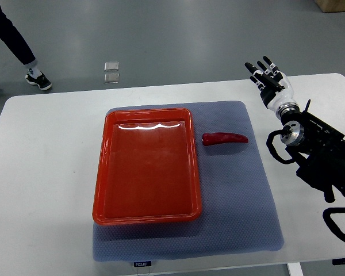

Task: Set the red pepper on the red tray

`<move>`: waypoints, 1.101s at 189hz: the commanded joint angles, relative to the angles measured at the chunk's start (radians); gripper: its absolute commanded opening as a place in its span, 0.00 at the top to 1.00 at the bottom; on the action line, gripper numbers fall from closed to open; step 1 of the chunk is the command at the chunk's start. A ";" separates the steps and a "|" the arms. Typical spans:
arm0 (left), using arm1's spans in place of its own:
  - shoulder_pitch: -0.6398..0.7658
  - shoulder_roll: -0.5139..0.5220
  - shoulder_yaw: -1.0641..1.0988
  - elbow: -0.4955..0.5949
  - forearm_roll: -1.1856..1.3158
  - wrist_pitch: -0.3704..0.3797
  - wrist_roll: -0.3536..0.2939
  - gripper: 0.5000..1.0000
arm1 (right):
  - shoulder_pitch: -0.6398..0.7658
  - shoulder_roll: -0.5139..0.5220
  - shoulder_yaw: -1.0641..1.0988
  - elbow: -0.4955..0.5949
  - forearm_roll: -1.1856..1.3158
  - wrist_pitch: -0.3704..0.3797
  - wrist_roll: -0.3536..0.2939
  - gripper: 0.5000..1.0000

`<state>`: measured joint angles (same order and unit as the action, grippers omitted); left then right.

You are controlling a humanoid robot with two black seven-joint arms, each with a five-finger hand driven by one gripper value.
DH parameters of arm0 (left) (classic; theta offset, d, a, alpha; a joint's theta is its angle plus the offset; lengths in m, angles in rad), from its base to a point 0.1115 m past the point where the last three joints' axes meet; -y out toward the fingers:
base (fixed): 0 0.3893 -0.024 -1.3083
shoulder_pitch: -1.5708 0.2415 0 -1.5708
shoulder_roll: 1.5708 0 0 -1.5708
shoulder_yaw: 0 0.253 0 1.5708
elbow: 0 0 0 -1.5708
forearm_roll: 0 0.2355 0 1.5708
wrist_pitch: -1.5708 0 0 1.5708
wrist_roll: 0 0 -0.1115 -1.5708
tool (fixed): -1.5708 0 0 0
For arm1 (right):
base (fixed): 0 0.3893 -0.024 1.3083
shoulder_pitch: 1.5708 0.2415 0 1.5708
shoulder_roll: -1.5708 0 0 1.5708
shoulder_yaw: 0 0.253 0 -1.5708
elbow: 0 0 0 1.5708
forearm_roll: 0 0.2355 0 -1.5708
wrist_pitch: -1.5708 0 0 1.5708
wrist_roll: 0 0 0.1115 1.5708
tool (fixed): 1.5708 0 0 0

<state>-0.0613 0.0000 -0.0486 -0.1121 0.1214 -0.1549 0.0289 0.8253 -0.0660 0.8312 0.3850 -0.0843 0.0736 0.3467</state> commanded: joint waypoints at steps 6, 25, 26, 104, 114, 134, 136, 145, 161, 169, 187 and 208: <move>0.000 0.000 0.001 0.002 0.000 0.000 -0.001 0.00 | 0.000 0.000 -0.001 0.000 0.000 0.000 0.000 0.16; 0.001 0.000 0.001 0.003 0.000 0.000 -0.001 0.00 | -0.002 0.000 -0.001 0.000 0.000 0.000 0.000 0.16; 0.001 0.000 0.001 0.003 0.000 0.000 -0.001 0.00 | -0.002 0.000 -0.001 0.000 0.000 0.000 0.000 0.16; 0.001 0.000 0.006 0.002 0.000 0.000 -0.001 0.00 | 0.003 -0.002 0.000 0.000 0.000 0.000 0.000 0.16; 0.001 0.000 0.006 0.002 0.000 0.000 -0.001 0.00 | 0.003 -0.002 -0.001 0.000 0.000 0.000 0.000 0.16; 0.001 0.000 0.006 0.002 0.000 0.000 -0.001 0.00 | 0.003 0.003 -0.003 0.000 -0.003 0.000 0.000 0.16; 0.001 0.000 0.006 0.002 0.000 0.000 -0.001 0.00 | 0.003 0.003 -0.003 0.000 -0.003 0.000 0.000 0.16; 0.001 0.000 0.006 0.002 0.001 0.000 -0.001 0.00 | 0.005 0.005 -0.003 0.000 -0.005 -0.002 0.000 0.16; 0.001 0.000 0.006 0.002 0.000 0.000 -0.001 0.00 | 0.005 0.006 -0.009 0.000 -0.011 -0.005 0.000 0.16; 0.001 0.000 0.006 0.002 0.001 0.000 -0.001 0.00 | 0.005 0.006 -0.014 0.000 -0.012 -0.012 0.000 0.16; 0.001 0.000 0.006 0.002 0.000 0.000 -0.001 0.00 | 0.005 0.006 -0.015 0.000 -0.012 -0.015 0.000 0.16; 0.001 0.000 0.006 0.002 0.000 0.000 -0.001 0.00 | 0.014 0.006 -0.018 0.002 -0.014 -0.017 0.000 0.16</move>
<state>-0.0599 0.0000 -0.0429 -0.1105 0.1217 -0.1549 0.0276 0.8301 -0.0598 0.8161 0.3850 -0.0964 0.0582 0.3467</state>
